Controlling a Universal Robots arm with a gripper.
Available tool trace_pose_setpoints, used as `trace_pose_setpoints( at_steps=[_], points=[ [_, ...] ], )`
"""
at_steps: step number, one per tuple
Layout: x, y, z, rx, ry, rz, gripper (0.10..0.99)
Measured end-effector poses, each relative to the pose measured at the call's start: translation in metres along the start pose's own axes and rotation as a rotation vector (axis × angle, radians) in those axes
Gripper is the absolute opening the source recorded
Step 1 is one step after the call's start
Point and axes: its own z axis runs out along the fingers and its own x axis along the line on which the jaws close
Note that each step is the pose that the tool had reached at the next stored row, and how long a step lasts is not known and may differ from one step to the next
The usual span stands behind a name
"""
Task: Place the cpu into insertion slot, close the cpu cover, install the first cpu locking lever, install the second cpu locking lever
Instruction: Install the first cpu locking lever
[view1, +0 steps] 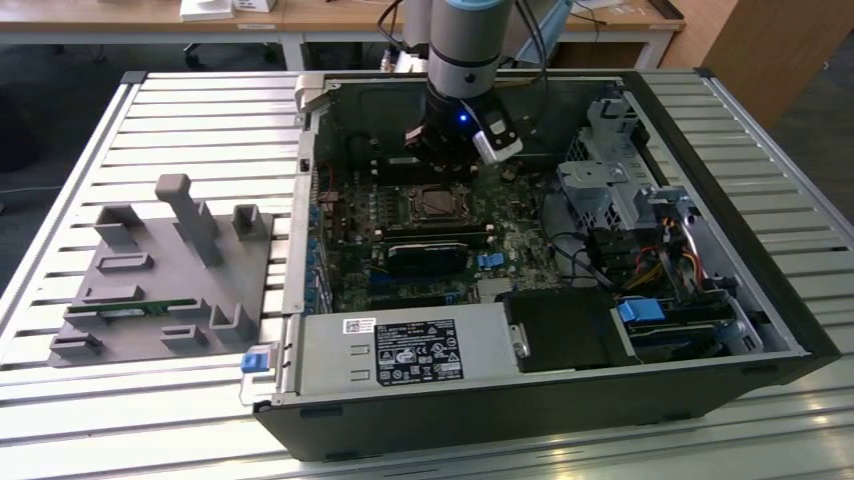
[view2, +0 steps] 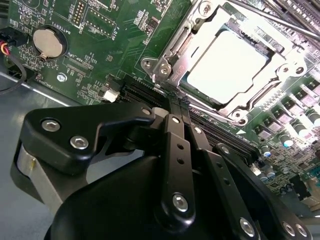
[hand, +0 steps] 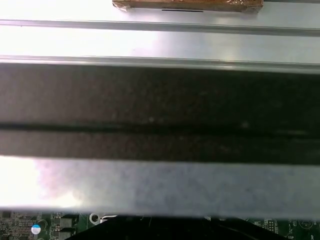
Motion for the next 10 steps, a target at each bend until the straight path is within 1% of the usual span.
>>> trace_pose_setpoints(
  at_steps=[3,7,8,10],
  points=[
    [0.0,0.0,0.0004,0.009,0.0003,0.0,0.118],
    [0.0001,-0.0003,0.0018,0.027,0.0007,0.0,0.118],
    [0.0001,-0.0001,0.0037,0.038,0.0007,0.0,0.118],
    [0.0001,0.0003,0.0044,0.038,0.0007,0.0,0.118]
  ],
)
